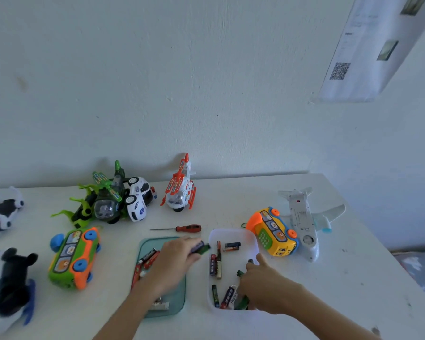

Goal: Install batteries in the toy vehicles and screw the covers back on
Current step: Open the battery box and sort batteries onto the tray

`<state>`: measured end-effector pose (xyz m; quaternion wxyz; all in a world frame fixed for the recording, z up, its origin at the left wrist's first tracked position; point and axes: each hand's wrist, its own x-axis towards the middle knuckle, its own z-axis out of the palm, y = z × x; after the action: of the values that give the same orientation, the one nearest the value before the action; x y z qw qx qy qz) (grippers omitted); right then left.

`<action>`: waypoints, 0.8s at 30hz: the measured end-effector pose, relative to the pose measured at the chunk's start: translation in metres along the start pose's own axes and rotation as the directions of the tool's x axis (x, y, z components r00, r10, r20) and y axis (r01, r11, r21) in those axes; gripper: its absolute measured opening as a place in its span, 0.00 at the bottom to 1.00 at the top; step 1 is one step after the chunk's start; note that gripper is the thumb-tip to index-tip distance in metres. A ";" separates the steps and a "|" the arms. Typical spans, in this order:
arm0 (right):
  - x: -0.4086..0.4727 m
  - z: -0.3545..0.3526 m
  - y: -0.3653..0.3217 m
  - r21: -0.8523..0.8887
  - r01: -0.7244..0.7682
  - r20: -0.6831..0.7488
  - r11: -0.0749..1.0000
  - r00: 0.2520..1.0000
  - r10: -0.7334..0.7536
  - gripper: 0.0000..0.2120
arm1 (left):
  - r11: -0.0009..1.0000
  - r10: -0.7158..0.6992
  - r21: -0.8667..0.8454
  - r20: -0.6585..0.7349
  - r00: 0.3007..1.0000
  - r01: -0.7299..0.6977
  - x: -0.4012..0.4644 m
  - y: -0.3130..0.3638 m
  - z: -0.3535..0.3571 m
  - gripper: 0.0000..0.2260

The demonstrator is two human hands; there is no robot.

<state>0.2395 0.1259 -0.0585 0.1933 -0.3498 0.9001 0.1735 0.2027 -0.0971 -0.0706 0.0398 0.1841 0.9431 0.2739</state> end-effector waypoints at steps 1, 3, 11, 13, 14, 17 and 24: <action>0.000 0.000 0.000 0.015 -0.017 -0.002 1.000 1.000 0.017 0.08 | 0.999 -0.051 -0.013 -0.014 0.999 0.050 -0.002 -0.015 -0.004 0.16; 0.001 -0.006 -0.001 0.078 -0.058 0.006 0.995 0.998 0.057 0.09 | 0.991 -0.131 0.016 -0.036 0.991 0.132 -0.007 -0.042 -0.008 0.17; 0.024 -0.061 -0.013 0.707 -0.194 -0.129 0.680 0.910 0.394 0.10 | 0.920 -0.081 0.384 -0.023 0.996 0.083 -0.017 -0.080 0.000 0.21; 0.039 -0.071 -0.030 0.798 -0.137 -0.136 0.586 0.908 0.397 0.12 | 0.927 -0.039 0.369 -0.074 0.996 0.064 -0.018 -0.089 -0.002 0.22; 0.048 -0.075 -0.039 0.830 -0.129 -0.116 0.543 0.912 0.394 0.12 | 0.925 -0.011 0.378 -0.104 0.995 0.050 -0.017 -0.096 0.000 0.22; 0.079 -0.074 -0.062 0.853 -0.196 -0.006 0.484 0.923 0.385 0.15 | 0.914 -0.012 0.401 -0.111 0.994 0.056 -0.018 -0.102 -0.004 0.20; 0.122 -0.072 -0.090 0.833 -0.299 0.085 0.466 0.901 0.426 0.09 | 0.930 -0.018 0.358 -0.176 0.984 0.081 -0.014 -0.109 -0.007 0.15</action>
<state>0.2030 -0.0375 -0.0697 0.2324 -0.0282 0.9372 -0.2585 0.1792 -0.1910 -0.1224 -0.0686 0.1404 0.9818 0.1083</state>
